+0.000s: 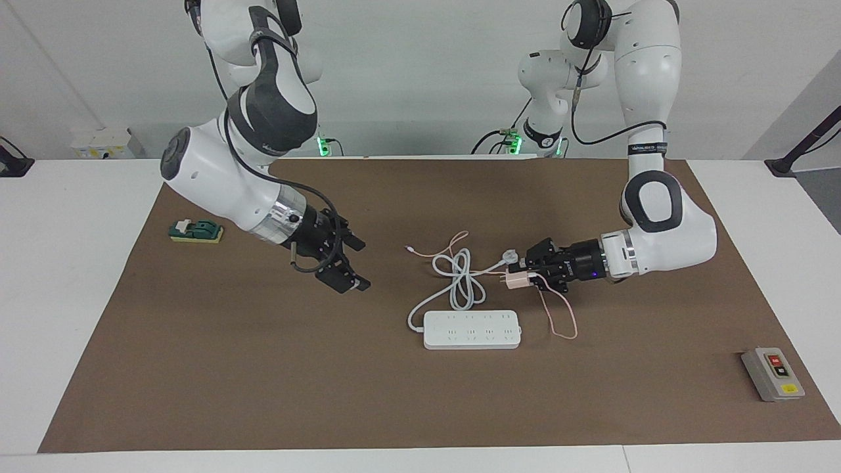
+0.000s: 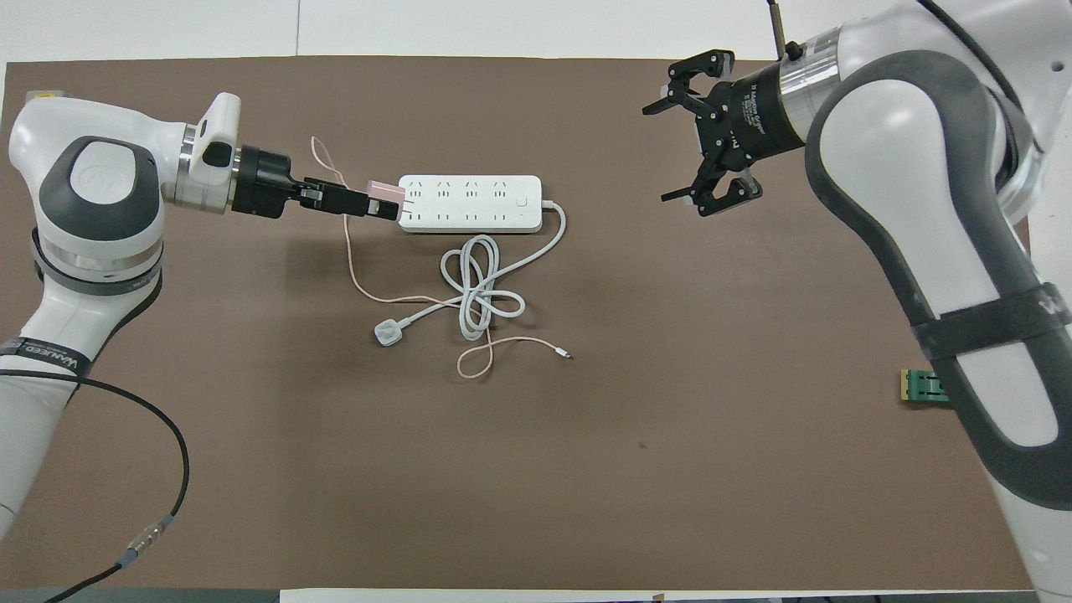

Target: Plug charger into power strip

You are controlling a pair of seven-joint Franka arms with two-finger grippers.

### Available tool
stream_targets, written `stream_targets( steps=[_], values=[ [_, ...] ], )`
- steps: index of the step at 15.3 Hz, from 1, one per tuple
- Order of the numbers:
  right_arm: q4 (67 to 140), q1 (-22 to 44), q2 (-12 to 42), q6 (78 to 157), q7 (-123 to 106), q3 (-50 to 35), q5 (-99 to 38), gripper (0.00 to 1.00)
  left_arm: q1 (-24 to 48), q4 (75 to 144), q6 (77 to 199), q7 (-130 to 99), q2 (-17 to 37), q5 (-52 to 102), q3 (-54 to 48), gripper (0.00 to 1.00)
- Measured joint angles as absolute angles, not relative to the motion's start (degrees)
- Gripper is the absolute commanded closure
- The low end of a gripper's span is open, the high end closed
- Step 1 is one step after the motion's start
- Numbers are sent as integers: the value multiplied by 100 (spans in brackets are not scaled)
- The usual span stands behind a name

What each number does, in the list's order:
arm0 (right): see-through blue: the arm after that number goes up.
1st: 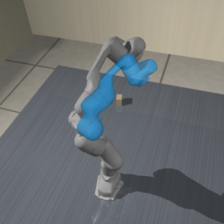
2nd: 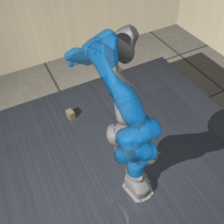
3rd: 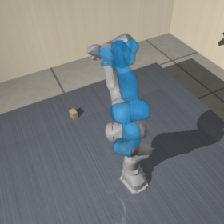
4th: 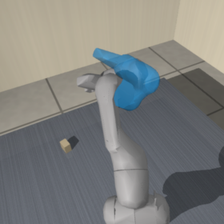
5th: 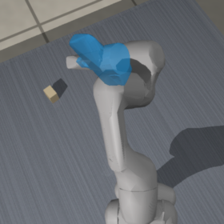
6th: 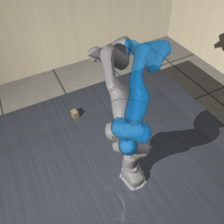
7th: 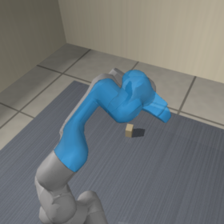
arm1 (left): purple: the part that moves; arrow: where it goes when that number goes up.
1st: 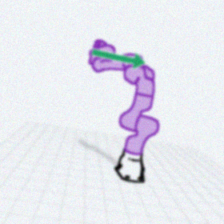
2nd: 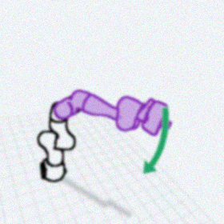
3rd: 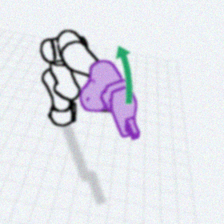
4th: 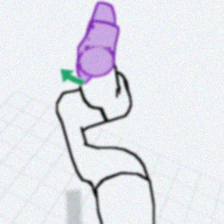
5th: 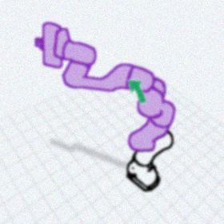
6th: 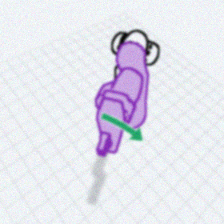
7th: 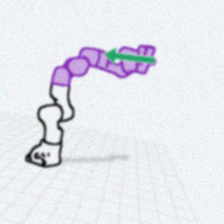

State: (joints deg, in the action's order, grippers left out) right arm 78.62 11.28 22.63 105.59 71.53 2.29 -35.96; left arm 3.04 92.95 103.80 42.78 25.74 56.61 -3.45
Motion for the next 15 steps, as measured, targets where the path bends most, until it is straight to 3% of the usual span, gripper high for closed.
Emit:
stream_targets(
  steps=[4,10,15],
  values=[
    [7863,865,2063,9890,4475,229,-2417,0,402,8819,10522,3951,2613,4458,-368,100],
    [7863,671,1788,9676,506,235,-634,0,870,7530,10738,4958,3129,2497,-419,100],
    [7871,476,1290,9104,-835,242,-170,0,1276,7312,10945,6263,3319,1427,-436,100]
  ],
)
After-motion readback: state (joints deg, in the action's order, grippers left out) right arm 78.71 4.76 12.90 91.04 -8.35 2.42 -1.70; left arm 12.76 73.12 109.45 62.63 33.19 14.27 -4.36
